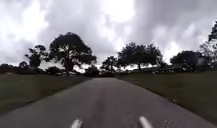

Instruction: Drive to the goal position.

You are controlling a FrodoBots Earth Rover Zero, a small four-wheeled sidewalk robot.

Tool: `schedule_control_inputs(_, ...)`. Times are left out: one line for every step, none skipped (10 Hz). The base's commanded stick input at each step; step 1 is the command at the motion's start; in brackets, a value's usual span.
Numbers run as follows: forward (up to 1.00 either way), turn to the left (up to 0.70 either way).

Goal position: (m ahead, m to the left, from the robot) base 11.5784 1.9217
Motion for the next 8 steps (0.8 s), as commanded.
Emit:
schedule_control_inputs(0.7, 0.0)
schedule_control_inputs(0.7, 0.0)
schedule_control_inputs(0.7, 0.0)
schedule_control_inputs(0.7, 0.0)
schedule_control_inputs(0.7, 0.0)
schedule_control_inputs(0.7, 0.0)
schedule_control_inputs(0.7, 0.0)
schedule_control_inputs(0.7, 0.0)
